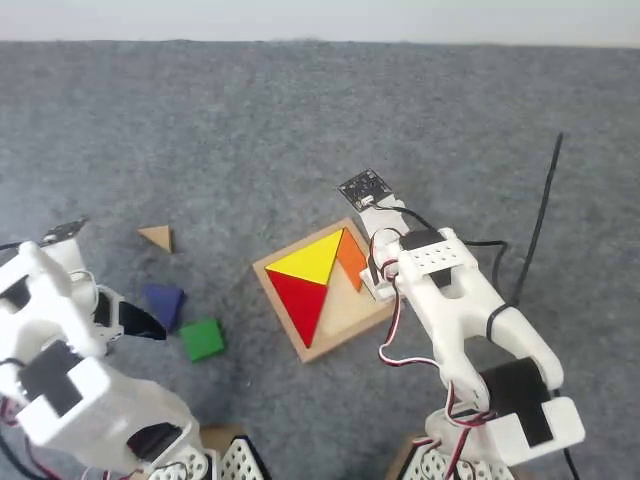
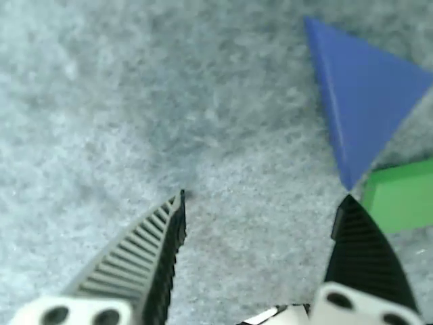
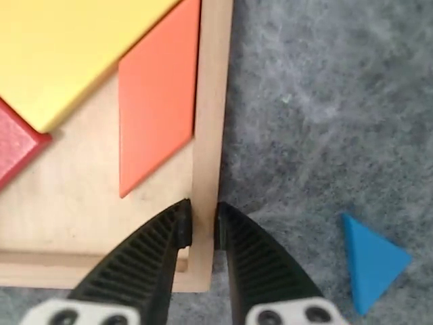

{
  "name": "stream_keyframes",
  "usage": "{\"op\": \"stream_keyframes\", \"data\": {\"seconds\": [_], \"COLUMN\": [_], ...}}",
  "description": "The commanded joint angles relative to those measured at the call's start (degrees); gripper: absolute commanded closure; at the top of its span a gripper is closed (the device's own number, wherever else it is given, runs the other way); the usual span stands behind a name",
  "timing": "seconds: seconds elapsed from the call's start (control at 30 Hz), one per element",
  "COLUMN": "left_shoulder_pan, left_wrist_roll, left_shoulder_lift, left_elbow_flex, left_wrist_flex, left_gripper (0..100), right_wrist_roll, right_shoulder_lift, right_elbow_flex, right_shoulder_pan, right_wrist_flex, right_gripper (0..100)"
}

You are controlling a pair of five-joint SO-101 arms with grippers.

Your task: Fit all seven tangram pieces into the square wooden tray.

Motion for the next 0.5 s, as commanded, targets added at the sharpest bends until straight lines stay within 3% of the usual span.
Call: {"op": "stream_keyframes", "data": {"seconds": [0.0,0.2,0.33,0.47], "left_shoulder_pan": [-1.49,3.69,16.00,28.22], "left_wrist_roll": [2.20,12.66,26.11,34.55], "left_shoulder_lift": [-10.02,-30.07,-35.52,-30.51], "left_elbow_flex": [-2.68,3.47,10.68,12.00], "left_wrist_flex": [0.70,-3.87,-10.90,-16.18], "left_gripper": [68,68,68,68], "right_wrist_roll": [0.35,0.35,0.35,0.35], "right_shoulder_lift": [-0.57,-0.57,-0.57,-0.57], "right_elbow_flex": [-0.88,-0.88,-0.88,-0.88], "right_shoulder_pan": [-0.84,-0.84,-0.84,-0.84], "right_wrist_flex": [0.40,0.40,0.40,0.40], "right_gripper": [99.1,99.1,99.1,99.1]}}
